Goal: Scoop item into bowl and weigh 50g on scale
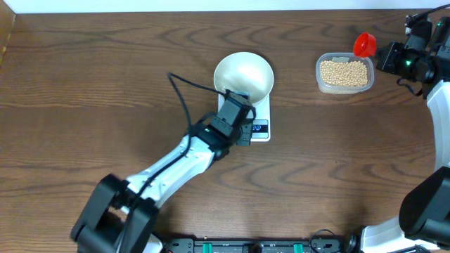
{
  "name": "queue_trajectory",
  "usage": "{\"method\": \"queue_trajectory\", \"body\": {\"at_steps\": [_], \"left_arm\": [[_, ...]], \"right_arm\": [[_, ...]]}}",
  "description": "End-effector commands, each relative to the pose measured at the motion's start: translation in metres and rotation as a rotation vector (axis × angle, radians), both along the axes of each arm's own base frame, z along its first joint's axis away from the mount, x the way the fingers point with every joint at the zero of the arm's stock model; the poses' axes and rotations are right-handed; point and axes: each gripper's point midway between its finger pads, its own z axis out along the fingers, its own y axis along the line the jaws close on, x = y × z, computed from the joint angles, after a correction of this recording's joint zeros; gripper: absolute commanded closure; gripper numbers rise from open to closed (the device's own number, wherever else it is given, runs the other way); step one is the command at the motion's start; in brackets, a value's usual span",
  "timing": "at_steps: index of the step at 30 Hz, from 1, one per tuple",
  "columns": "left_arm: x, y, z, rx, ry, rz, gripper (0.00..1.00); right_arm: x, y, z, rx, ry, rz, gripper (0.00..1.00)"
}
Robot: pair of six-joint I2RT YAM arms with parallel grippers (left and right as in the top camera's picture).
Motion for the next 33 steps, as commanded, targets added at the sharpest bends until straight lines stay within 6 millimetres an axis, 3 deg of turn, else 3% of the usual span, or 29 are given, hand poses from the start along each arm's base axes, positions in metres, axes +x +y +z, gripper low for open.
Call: {"method": "queue_trajectory", "body": {"at_steps": [1, 8, 16, 33], "left_arm": [[0.006, -0.004, -0.016, 0.043, 0.005, -0.042, 0.93], [0.009, -0.015, -0.04, 0.033, 0.026, -0.076, 0.93], [0.013, -0.025, -0.037, 0.001, -0.003, -0.092, 0.93], [0.015, -0.025, -0.048, 0.007, 0.007, -0.092, 0.93]], "right_arm": [[0.001, 0.002, 0.005, -0.011, -0.012, 0.015, 0.99], [-0.003, 0.003, 0.002, -0.006, 0.006, 0.018, 0.99], [-0.003, 0.003, 0.001, -0.017, 0.004, 0.028, 0.99], [-0.004, 0.004, 0.001, -0.021, 0.006, 0.034, 0.99]]}}
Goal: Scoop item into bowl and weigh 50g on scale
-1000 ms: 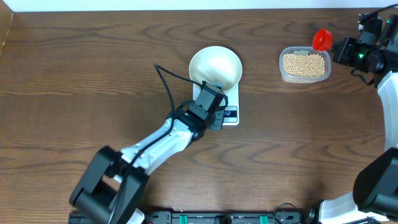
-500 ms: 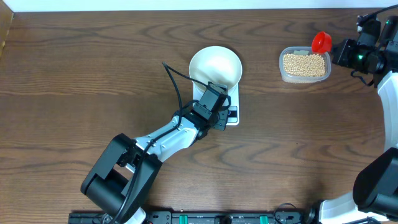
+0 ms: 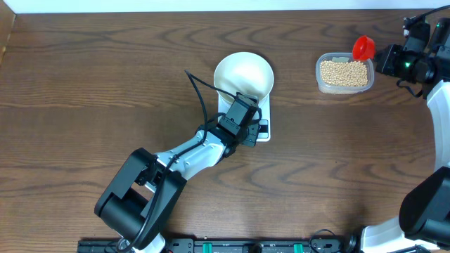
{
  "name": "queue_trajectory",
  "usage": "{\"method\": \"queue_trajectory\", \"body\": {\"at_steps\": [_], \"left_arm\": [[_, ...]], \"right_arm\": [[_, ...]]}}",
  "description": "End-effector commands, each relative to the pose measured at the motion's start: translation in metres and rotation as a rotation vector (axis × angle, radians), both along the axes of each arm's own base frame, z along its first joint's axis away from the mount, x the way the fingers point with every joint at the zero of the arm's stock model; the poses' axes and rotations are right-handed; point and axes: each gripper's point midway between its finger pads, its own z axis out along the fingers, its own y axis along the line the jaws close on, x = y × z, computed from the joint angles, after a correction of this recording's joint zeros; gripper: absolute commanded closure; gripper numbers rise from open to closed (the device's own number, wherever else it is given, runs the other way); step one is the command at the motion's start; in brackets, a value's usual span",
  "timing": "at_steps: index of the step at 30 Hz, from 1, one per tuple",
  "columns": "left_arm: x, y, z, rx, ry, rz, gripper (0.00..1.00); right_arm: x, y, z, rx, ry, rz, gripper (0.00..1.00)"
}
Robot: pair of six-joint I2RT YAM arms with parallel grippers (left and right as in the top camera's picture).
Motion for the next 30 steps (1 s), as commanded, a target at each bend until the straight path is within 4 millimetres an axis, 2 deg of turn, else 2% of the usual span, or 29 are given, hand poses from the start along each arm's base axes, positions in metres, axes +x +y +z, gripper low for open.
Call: {"method": "queue_trajectory", "body": {"at_steps": [1, 5, 11, 18, 23, 30], "left_arm": [[0.002, -0.004, -0.004, 0.008, 0.003, -0.018, 0.93], [0.003, -0.004, -0.007, 0.011, 0.007, -0.018, 0.93], [-0.002, -0.004, -0.025, 0.014, 0.053, -0.007, 0.93], [-0.005, 0.001, -0.028, 0.035, 0.067, 0.002, 0.93], [-0.007, 0.014, -0.033, 0.088, 0.082, 0.057, 0.93], [-0.01, 0.017, -0.035, 0.098, 0.098, 0.06, 0.93]], "right_arm": [[0.001, 0.002, 0.005, -0.012, -0.016, 0.018, 0.99], [0.001, 0.002, 0.005, -0.012, -0.016, 0.018, 0.99], [0.0, 0.002, 0.004, -0.011, -0.012, 0.018, 0.99], [-0.001, 0.003, 0.003, -0.017, -0.008, 0.026, 0.99], [-0.001, 0.003, 0.003, -0.017, -0.008, 0.026, 0.99], [-0.001, 0.003, 0.003, -0.017, -0.008, 0.026, 0.99]]}}
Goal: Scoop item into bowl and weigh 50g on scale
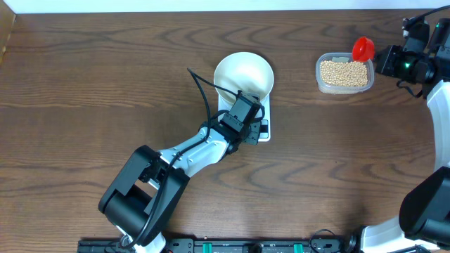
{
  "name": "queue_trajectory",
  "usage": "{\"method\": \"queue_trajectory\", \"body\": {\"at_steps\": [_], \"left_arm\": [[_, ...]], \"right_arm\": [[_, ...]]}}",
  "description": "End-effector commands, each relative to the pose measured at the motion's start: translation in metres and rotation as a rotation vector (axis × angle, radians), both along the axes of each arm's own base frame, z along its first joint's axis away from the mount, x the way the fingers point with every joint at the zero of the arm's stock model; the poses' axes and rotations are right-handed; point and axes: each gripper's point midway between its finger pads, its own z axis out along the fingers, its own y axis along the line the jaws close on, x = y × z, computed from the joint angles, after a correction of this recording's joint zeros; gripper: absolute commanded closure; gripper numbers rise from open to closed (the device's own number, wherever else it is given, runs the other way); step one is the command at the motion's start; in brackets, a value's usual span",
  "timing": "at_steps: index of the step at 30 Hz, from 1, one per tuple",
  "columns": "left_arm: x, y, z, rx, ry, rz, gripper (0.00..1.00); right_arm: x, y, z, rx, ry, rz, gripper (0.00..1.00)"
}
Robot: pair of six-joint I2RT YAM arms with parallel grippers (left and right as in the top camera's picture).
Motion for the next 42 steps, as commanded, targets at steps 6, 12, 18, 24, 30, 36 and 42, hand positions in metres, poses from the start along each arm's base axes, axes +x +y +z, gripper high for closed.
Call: {"method": "queue_trajectory", "body": {"at_steps": [6, 12, 18, 24, 30, 36, 42], "left_arm": [[-0.015, 0.022, -0.034, 0.09, 0.088, 0.05, 0.93], [-0.015, 0.028, -0.035, 0.126, 0.08, 0.082, 0.93], [-0.019, 0.025, -0.036, 0.134, 0.078, 0.07, 0.93], [-0.02, 0.029, -0.038, 0.156, 0.071, 0.079, 0.93], [-0.023, 0.032, -0.043, 0.164, 0.084, 0.084, 0.93], [-0.028, 0.032, -0.052, 0.183, 0.1, 0.076, 0.93], [-0.035, 0.034, -0.054, 0.236, 0.091, 0.07, 0.93]], "right_arm": [[0.001, 0.002, 0.005, -0.011, -0.013, 0.018, 0.99], [0.0, 0.003, 0.005, -0.008, -0.012, 0.02, 0.99], [0.0, 0.003, 0.004, -0.007, -0.011, 0.02, 0.99], [0.0, 0.004, 0.005, -0.002, -0.012, 0.025, 0.99], [0.0, 0.004, 0.005, -0.002, -0.011, 0.025, 0.99], [0.0, 0.004, 0.004, -0.002, -0.01, 0.025, 0.99], [0.0, 0.004, 0.004, -0.002, -0.01, 0.025, 0.99]]}}
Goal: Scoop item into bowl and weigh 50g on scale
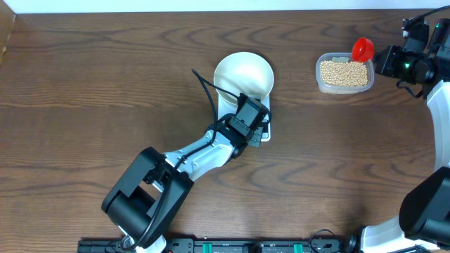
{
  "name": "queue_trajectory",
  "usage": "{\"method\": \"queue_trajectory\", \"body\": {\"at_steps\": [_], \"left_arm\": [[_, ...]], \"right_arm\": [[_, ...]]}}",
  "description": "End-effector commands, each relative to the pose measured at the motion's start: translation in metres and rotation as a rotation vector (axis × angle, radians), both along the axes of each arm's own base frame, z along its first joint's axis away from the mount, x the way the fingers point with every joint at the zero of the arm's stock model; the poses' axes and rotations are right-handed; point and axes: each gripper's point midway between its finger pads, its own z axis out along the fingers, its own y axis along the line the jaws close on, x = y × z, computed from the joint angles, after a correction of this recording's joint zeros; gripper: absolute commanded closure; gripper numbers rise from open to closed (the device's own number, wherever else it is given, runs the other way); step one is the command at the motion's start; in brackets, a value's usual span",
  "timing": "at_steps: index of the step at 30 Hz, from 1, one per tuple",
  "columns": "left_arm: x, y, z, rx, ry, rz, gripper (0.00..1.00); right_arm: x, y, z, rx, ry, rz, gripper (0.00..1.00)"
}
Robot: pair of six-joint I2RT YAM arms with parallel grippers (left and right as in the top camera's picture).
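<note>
An empty white bowl (243,74) stands on the white scale (266,107) in the middle of the table. My left gripper (256,129) points down over the scale's front edge and hides the display; its fingers are covered by its own body. At the far right, a clear container of soybeans (344,73) sits on the table. A red scoop (363,48) hovers at its far right corner, held by my right gripper (380,56).
The left arm (197,153) stretches from the table's front edge up to the scale, with a black cable (208,95) looping beside the bowl. The right arm's white links (437,133) run along the right edge.
My left gripper has shifted slightly right and toward the front over the scale's front edge. The right gripper, scoop, bowl and container stay where they were.
At first my left gripper was at the scale's front left with the blue display showing. Then it stood over the scale's front, covering the display, and stayed there with small shifts. The right gripper held the red scoop at the container's corner throughout.
</note>
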Motion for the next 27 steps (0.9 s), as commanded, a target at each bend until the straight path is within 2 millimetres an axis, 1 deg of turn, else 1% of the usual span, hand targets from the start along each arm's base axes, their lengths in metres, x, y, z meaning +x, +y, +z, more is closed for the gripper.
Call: {"method": "queue_trajectory", "body": {"at_steps": [1, 10, 17, 27], "left_arm": [[-0.03, 0.033, -0.051, 0.165, 0.117, 0.024, 0.93], [-0.031, 0.038, -0.053, 0.188, 0.123, 0.033, 0.93], [-0.024, 0.047, -0.051, 0.232, 0.081, 0.062, 0.93], [-0.019, 0.043, -0.049, 0.218, 0.061, 0.064, 0.93]], "right_arm": [[0.001, 0.004, 0.005, -0.006, -0.015, 0.024, 0.99], [0.0, 0.004, 0.005, -0.007, -0.015, 0.025, 0.99], [0.0, 0.004, 0.005, -0.006, -0.014, 0.025, 0.99], [0.0, 0.005, 0.005, -0.001, -0.015, 0.03, 0.99]]}}
